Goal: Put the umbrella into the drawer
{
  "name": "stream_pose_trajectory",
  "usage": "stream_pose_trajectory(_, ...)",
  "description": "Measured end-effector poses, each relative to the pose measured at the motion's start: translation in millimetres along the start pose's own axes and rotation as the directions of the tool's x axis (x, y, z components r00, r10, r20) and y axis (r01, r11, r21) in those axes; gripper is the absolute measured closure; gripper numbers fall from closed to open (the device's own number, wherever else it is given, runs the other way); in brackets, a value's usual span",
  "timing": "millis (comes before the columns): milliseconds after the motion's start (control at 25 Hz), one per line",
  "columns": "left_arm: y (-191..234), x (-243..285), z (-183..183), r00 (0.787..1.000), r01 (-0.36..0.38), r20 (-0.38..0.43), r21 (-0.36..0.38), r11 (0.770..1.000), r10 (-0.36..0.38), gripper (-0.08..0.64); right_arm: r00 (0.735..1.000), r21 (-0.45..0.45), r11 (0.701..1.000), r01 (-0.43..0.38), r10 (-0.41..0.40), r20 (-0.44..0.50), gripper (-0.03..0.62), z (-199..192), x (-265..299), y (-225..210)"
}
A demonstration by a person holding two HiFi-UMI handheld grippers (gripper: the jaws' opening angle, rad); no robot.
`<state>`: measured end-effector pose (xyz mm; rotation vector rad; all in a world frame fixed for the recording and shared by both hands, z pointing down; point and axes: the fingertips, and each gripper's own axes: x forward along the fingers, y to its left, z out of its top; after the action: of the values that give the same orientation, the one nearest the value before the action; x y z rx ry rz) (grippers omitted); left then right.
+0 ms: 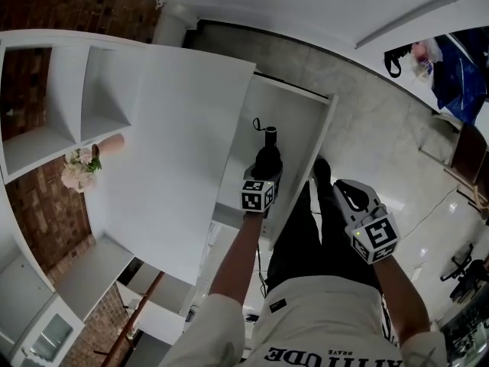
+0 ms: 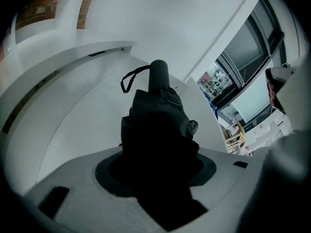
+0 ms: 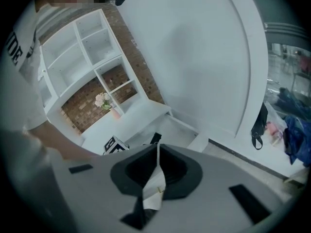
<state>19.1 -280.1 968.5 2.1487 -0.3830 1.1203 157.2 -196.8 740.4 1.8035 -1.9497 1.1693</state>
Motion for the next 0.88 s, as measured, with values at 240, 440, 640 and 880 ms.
stream_pose_trajectory(240,10.8,10.1,-1.0,0.999,-0.042,-0.001,-0.017,0.999,0.042,0.320,0.999,0.021,1.000,0.019,-0.018,-0.036,0.557,-20.9,14.4,-6.1)
stream_pose_trajectory(440,12.4,18.3,0.6,0.997,-0.082,-0.003,0.019,0.996,0.082,0.301,0.997,0.041,0.999,0.032,-0.029,-0.074,0.557,-37.5,22.8,-10.7)
stream_pose_trajectory(640,11.9,20.6,1.1,0.996,-0.093,0.004,0.046,0.995,0.093,0.279,0.996,0.047,0.998,0.035,-0.031,-0.080,0.557,-39.0,23.7,-10.1)
stream_pose_trajectory(880,4.5,12.8,4.3,0.996,-0.084,0.023,0.064,0.994,0.083,0.252,0.997,0.036,0.999,0.035,-0.032,-0.071,0.557,-32.7,21.1,-7.9)
